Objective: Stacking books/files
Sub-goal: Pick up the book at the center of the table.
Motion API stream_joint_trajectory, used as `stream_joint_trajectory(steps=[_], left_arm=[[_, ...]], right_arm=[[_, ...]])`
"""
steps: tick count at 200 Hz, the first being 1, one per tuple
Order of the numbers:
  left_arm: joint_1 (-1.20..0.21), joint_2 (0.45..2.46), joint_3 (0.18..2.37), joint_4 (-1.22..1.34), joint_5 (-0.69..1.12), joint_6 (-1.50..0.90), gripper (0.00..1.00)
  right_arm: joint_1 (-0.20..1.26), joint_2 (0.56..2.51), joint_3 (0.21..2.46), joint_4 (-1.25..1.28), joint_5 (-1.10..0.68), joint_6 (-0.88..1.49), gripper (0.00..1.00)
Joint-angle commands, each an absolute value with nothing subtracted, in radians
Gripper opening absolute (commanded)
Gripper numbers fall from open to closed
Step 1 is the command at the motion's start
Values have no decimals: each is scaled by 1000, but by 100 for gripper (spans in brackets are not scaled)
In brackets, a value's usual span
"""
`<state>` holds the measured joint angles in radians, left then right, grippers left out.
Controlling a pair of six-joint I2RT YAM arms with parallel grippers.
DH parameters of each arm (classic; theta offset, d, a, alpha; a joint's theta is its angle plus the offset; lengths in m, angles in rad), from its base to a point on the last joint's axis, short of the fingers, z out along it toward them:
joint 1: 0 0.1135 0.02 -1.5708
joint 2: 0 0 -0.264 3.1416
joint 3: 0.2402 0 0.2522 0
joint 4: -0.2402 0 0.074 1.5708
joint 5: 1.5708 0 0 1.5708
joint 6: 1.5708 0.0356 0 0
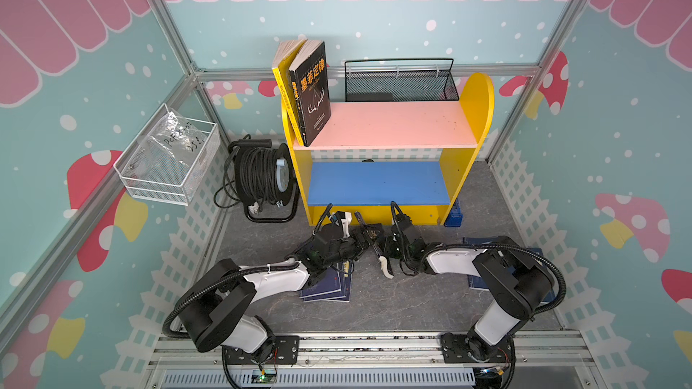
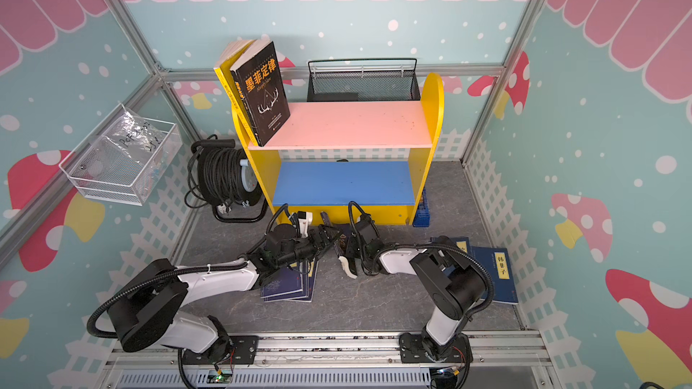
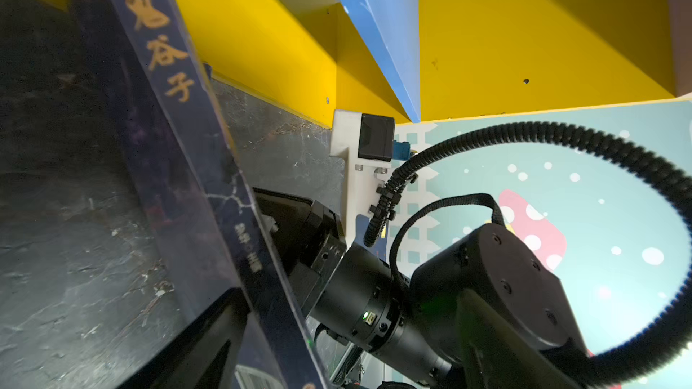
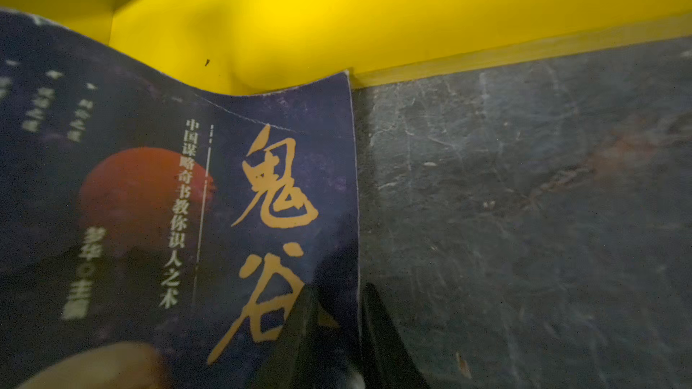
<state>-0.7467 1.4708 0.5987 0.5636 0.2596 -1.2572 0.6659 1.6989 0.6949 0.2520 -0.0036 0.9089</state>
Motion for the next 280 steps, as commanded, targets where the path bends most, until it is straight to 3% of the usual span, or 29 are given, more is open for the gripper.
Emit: stream_joint_trajectory(steps=[1,27,69,109,137,153,165,184,194,259,280], left_arm=[[-757,1427,604,573,285,-1285,88],[-752,1404,635,380,253,-1249,84],[-752,1415,693,159,214,-1211,62],[-752,1445,690,123,205,-1232,25],[-752,1445,695,99,205,-1217,24],[-752,1445,707,82,217,-1203,16],[-752,1447,717,79,231,-1199,10],[-754,1440,731,59,252,-1195,4],[-759,1426,743,34,259,-1187,1],[-776,1175,938,-432,306,-907,0],[-776,1104,1038,-548,323,-838,0]], right_arm=[[712,1820,626,-44,-148,893,23],[712,1817,617,-43,-149,897,23],[712,1814,616,-41,-153,902,23],[713,1807,621,-41,-154,905,23],[713,1786,620,-41,-158,908,23],[713,1755,631,-41,-160,904,24],[712,1718,647,-48,-155,899,32],[712,1651,721,-123,-119,883,59],[712,1609,772,-172,-88,871,66],[710,1284,1038,-394,82,848,83],[710,1194,1097,-409,119,844,93]])
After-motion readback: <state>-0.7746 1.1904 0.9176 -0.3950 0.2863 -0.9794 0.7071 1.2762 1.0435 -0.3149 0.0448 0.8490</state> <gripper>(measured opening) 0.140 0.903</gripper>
